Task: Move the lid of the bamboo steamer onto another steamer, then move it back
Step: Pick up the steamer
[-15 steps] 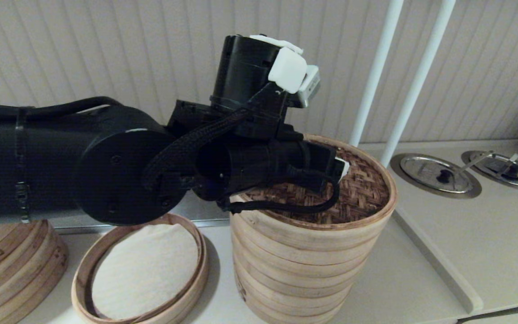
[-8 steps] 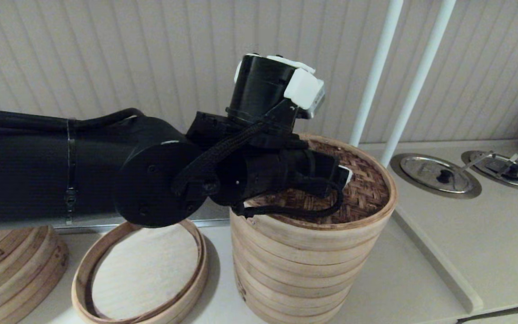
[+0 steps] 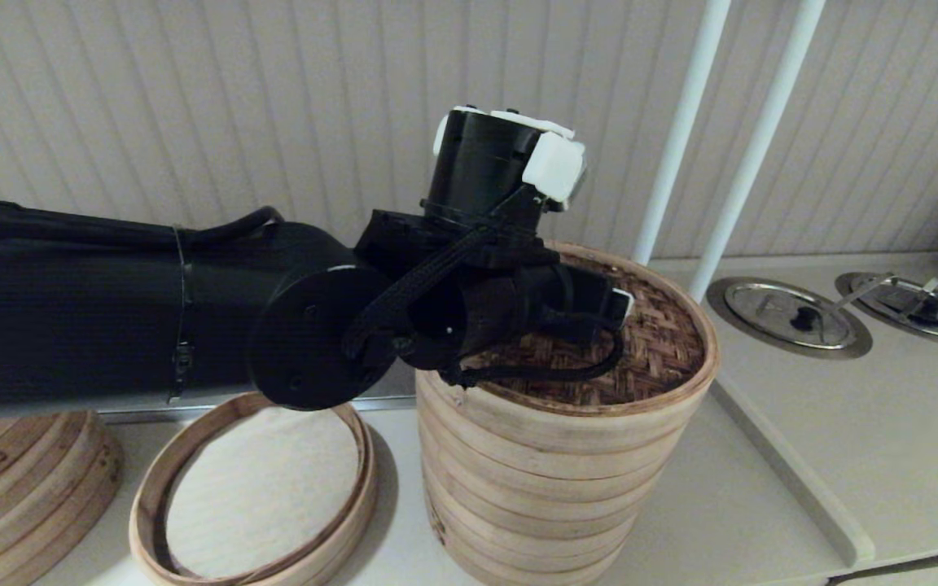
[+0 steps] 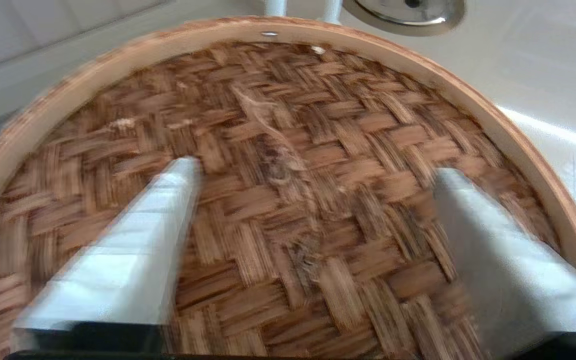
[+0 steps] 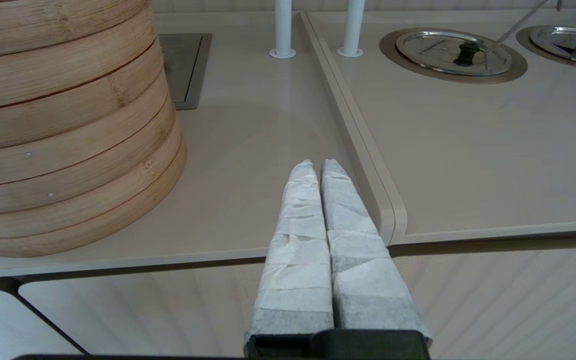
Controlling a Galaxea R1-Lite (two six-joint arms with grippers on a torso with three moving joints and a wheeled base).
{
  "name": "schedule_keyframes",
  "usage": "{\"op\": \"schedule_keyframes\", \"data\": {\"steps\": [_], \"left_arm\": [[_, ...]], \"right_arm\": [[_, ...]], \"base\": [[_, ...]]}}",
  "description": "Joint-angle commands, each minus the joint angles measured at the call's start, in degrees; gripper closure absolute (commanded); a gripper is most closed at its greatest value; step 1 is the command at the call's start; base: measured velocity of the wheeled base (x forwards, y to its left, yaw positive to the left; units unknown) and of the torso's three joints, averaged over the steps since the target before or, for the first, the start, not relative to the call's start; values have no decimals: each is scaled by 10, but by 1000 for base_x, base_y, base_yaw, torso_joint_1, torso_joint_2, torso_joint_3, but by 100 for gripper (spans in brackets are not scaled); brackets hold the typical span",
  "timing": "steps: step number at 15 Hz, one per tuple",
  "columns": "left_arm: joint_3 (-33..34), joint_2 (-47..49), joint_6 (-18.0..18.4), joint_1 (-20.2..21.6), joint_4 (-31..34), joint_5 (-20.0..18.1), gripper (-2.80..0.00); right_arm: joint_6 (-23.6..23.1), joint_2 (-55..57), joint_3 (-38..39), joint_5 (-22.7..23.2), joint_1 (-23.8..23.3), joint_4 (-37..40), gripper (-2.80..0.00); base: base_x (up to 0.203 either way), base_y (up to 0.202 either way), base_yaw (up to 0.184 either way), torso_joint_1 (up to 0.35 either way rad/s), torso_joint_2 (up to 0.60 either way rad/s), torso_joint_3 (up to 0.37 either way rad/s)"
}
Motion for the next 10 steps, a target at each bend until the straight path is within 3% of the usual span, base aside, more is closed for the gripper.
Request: {"op": "schedule_keyframes", "data": {"steps": [1, 8, 10], "left_arm": [[2, 0, 0, 0, -2, 4, 0], [9, 6, 0, 0, -4, 6, 0], [10, 6, 4, -2, -8, 23, 0]], "right_arm": [[0, 0, 2, 0, 0, 0, 0], [0, 0, 2, 0, 0, 0, 0], [0, 0, 2, 0, 0, 0, 0]], "base": [[0, 0, 0, 0, 0, 0], [0, 0, 0, 0, 0, 0], [0, 0, 0, 0, 0, 0]]}}
